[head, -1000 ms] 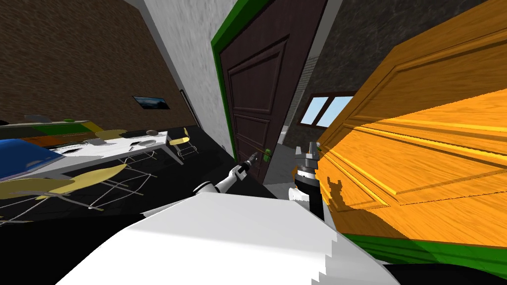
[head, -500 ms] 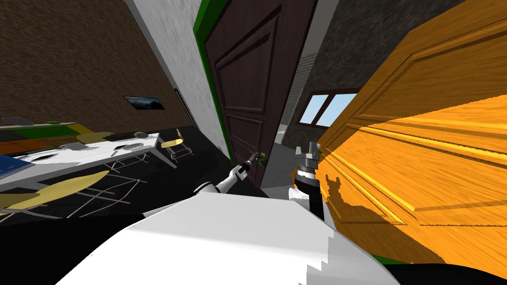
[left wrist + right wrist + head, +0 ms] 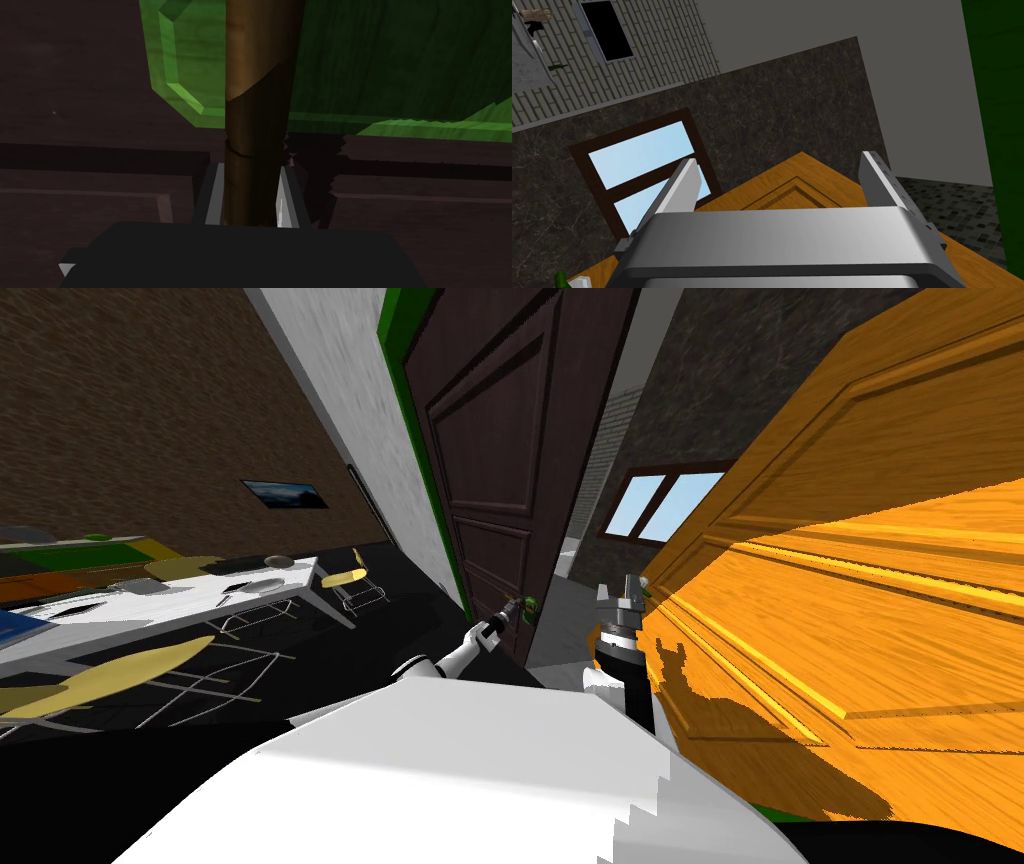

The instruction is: Push the door open

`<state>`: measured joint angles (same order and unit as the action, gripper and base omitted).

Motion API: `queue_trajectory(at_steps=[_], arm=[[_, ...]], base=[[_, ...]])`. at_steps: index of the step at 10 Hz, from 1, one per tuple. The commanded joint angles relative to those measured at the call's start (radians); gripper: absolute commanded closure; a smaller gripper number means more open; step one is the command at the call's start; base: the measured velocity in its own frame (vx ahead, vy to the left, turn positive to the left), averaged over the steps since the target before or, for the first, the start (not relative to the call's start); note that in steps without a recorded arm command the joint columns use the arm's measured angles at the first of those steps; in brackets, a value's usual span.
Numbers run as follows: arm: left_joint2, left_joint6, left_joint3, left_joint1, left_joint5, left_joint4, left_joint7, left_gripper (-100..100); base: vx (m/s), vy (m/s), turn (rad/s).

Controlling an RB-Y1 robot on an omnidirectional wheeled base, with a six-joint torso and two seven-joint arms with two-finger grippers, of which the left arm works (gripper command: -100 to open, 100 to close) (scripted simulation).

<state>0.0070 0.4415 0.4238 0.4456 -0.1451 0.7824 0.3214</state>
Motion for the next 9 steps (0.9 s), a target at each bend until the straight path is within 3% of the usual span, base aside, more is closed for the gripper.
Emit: queue_trajectory(at_steps=[1, 3, 9], arm=[[0.002, 0.000, 0.001, -0.006, -0.001, -0.003, 0.000, 100], [0.011, 0.000, -0.014, -0.001, 0.003, -0.002, -0.006, 100], [0.035, -0.002, -0.057, -0.002, 0.014, -0.006, -0.025, 100]], base=[[0.000, 0.000, 0.000], [0.028, -0.055, 0.012], [0.103, -0.156, 0.042]])
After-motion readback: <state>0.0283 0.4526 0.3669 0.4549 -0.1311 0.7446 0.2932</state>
